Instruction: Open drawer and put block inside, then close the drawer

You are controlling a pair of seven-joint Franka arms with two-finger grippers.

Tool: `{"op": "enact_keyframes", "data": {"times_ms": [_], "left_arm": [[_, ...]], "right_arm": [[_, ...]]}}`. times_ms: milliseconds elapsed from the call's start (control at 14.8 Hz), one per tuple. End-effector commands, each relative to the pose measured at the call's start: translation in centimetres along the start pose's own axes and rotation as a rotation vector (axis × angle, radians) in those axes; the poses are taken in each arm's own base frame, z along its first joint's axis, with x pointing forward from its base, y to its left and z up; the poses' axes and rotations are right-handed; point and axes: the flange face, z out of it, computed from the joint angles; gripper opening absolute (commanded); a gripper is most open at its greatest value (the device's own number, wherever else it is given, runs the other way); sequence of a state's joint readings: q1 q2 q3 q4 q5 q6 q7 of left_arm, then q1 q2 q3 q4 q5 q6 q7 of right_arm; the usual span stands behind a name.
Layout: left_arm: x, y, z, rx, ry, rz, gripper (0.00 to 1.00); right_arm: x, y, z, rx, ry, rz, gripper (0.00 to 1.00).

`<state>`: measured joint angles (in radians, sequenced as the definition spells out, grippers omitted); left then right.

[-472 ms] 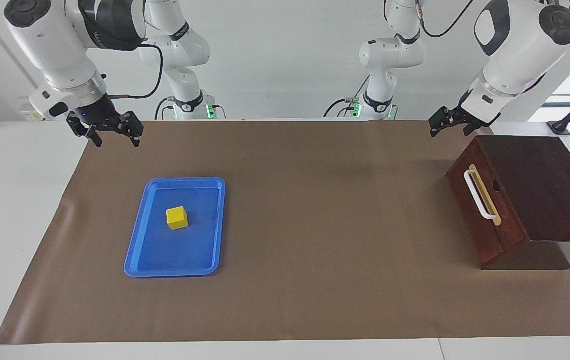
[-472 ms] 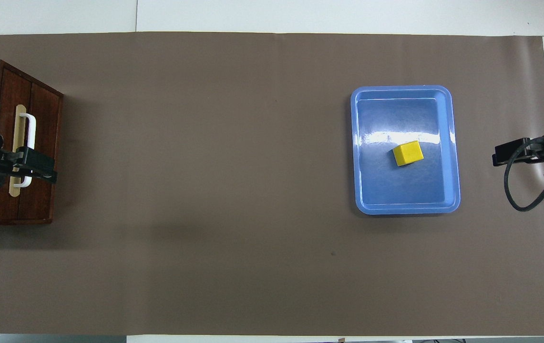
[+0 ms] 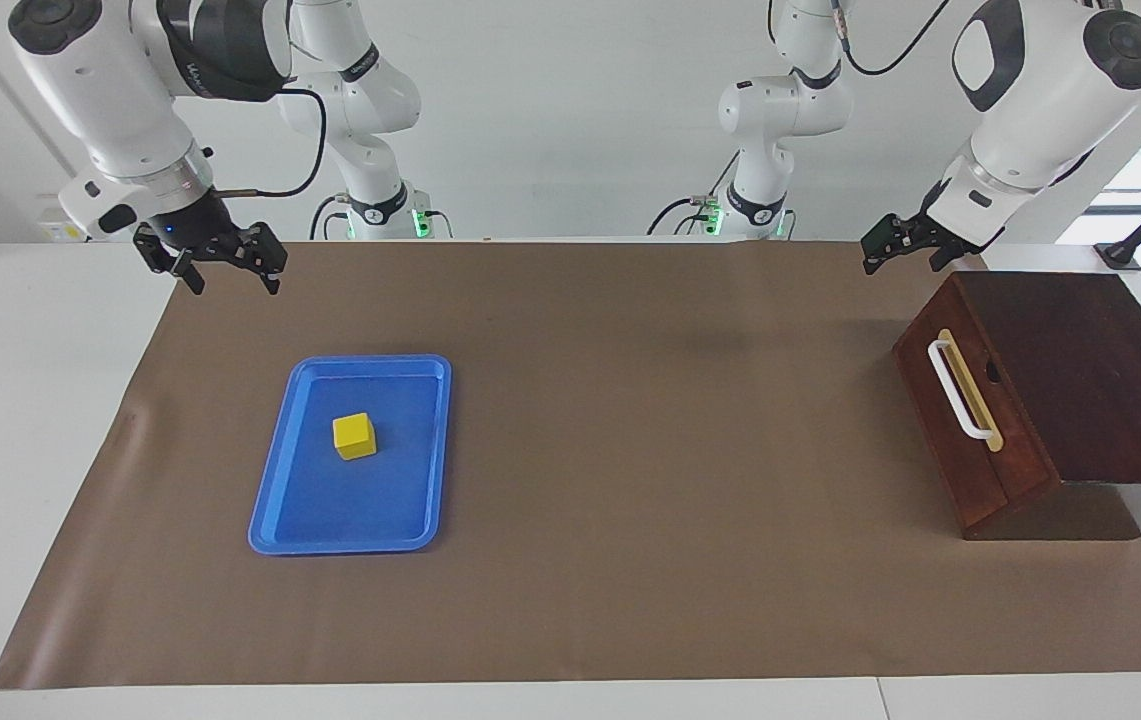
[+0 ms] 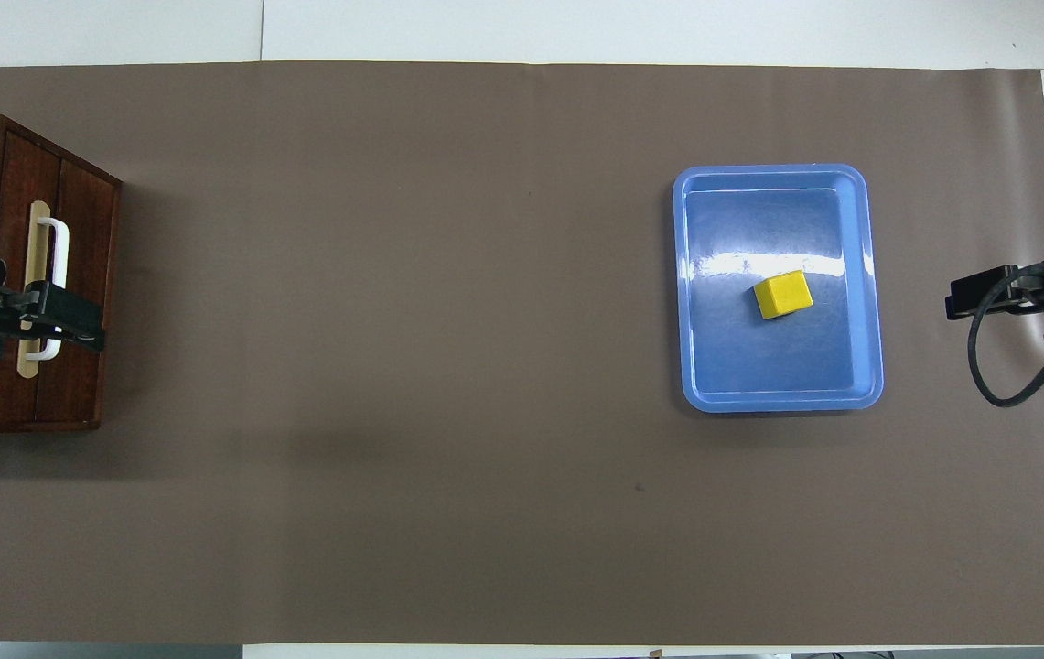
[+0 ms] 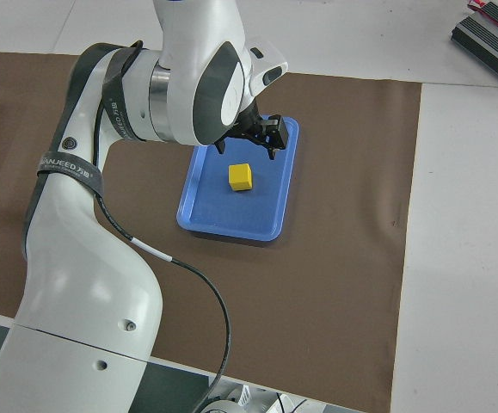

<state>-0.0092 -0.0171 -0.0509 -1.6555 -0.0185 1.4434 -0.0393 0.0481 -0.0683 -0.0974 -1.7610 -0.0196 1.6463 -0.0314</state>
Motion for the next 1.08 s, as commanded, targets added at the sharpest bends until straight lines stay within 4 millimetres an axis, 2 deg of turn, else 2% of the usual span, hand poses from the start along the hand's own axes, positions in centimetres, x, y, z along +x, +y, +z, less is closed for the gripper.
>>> {"op": "enact_keyframes", "data": {"times_ms": [0, 135, 337, 810, 877, 1012], "left_arm": [[-0.4, -0.1, -0.4, -0.003, 0.009, -0.005, 1.00], [-0.4, -0.1, -0.4, -0.003, 0.009, -0.005, 1.00], [-0.4, -0.1, -0.4, -0.003, 0.009, -0.005, 1.00], [-0.5, -0.1, -0.4, -0.003, 0.008, -0.005, 1.00], [-0.4, -0.1, -0.4, -0.003, 0.009, -0.005, 1.00], [-0.4, -0.1, -0.4, -0.003, 0.009, -0.005, 1.00]], "right_arm": [[-1.0, 0.0, -0.2, 0.008, -0.028, -0.074, 1.00], [-0.6, -0.2, -0.1, 0.007, 0.000, 0.002, 1.00], [0.5, -0.6, 1.0, 0.013, 0.014, 0.336, 1.00], [6.1, 0.4, 6.9, 0.115, -0.074, 0.897, 0.96], [6.5, 1.3, 7.7, 0.142, -0.098, 0.954, 0.96], [7.6, 1.7, 9.6, 0.181, -0.134, 1.026, 0.96]]}}
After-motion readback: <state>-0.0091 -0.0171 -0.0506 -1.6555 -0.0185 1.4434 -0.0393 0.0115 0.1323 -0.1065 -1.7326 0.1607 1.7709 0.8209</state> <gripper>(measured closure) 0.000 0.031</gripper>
